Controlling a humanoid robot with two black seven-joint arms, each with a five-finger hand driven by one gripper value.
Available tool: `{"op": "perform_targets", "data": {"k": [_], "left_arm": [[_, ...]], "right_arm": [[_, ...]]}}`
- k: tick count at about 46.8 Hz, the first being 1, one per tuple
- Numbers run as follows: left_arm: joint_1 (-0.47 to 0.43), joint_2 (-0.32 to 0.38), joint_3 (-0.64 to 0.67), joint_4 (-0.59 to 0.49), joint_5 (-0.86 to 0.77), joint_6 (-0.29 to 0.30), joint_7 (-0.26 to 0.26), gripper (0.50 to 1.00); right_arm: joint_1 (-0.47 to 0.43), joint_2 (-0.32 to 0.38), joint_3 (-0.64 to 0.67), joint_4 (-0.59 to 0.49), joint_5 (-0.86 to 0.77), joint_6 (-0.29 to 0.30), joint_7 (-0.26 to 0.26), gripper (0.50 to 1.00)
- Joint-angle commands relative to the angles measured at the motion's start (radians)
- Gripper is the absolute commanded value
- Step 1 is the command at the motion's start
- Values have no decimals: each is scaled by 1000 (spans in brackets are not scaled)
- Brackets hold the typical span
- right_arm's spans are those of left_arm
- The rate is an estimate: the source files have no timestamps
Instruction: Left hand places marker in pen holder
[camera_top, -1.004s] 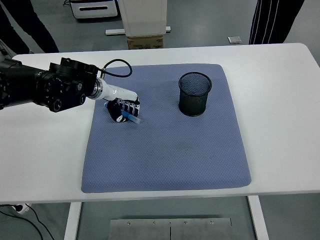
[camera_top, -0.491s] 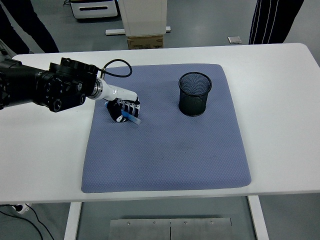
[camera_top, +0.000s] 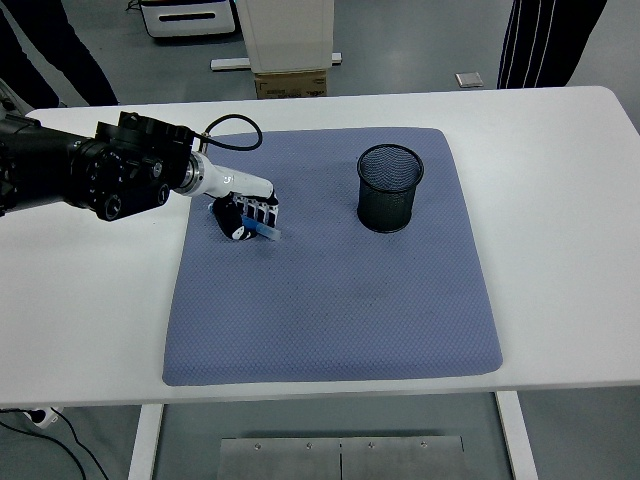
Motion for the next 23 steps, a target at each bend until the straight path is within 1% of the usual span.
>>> {"op": "perform_targets", "data": {"k": [1,4,6,10,13,14,23], "left_arm": [[-1,0,-1,3,-2,-2,0,500],[-3,1,-1,5,0,-2,0,500],[-3,1,-1,5,0,-2,-2,525],[-3,0,1,3,-2,-2,-3,531],[0,-2,1,3,-2,-2,-3,552],[0,-2,1,3,-2,-2,-3,566],[2,-2,1,3,-2,-2,-3,596]], "right_arm": [[0,0,0,0,0,0,0,1000],[0,0,0,0,0,0,0,1000],[0,0,0,0,0,0,-1,1000],[0,0,0,0,0,0,0,1000],[0,0,0,0,0,0,0,1000],[0,0,0,0,0,0,0,1000],[0,0,0,0,0,0,0,1000]]}}
